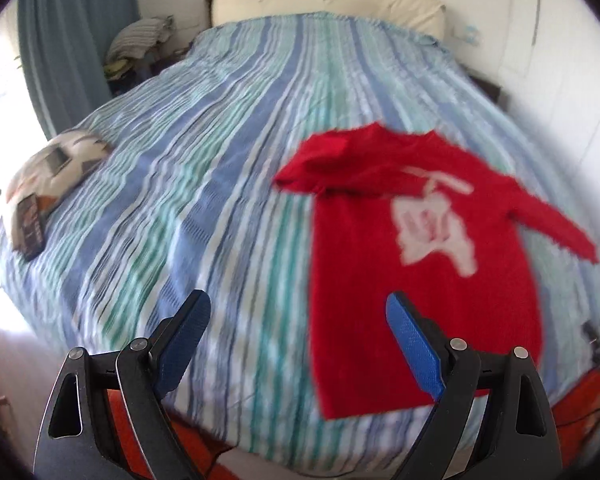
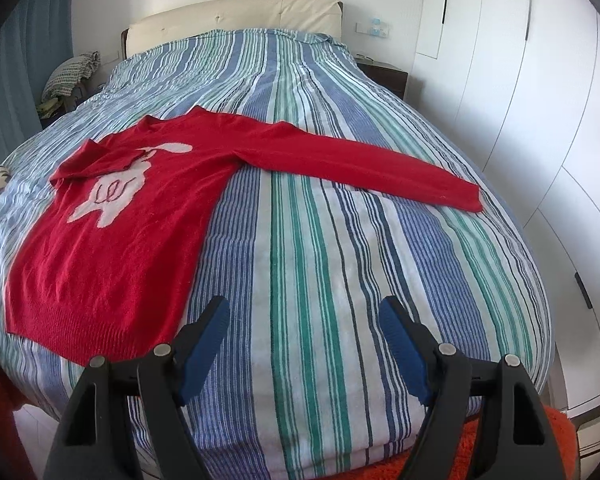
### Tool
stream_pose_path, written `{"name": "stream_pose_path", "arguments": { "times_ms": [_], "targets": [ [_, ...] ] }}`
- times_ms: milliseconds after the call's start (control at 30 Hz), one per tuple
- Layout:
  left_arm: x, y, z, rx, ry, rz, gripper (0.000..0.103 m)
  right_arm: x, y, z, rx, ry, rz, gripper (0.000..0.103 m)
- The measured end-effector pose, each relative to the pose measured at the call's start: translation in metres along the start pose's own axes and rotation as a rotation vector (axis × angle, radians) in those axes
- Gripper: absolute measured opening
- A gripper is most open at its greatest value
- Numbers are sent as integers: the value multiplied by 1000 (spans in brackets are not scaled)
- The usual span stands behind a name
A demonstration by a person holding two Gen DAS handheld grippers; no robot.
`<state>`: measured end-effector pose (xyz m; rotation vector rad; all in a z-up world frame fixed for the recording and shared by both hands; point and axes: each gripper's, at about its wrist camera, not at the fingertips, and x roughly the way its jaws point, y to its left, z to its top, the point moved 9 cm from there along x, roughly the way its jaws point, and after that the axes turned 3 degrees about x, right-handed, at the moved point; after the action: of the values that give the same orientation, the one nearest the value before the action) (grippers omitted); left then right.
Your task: Fold small clothes
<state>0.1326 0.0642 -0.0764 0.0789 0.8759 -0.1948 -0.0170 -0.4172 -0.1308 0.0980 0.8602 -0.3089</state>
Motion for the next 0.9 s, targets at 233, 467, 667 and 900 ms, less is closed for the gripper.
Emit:
{"name": "stream_pose_path", "arguments": {
  "times_ms": [233, 467, 667, 900],
  "targets": [
    [90, -103, 91, 292, 131, -184, 99, 7, 8, -5, 13, 28, 50, 76],
    [204, -156, 60, 542, 257, -140, 68, 11, 3, -9, 42, 57, 65, 77],
    [257, -149, 63, 511, 280, -88, 61, 21, -4, -10, 84, 89, 71, 77],
    [257, -138, 80, 360, 219, -140, 2, 24, -2, -11, 68, 98, 45, 77]
  ]
}}
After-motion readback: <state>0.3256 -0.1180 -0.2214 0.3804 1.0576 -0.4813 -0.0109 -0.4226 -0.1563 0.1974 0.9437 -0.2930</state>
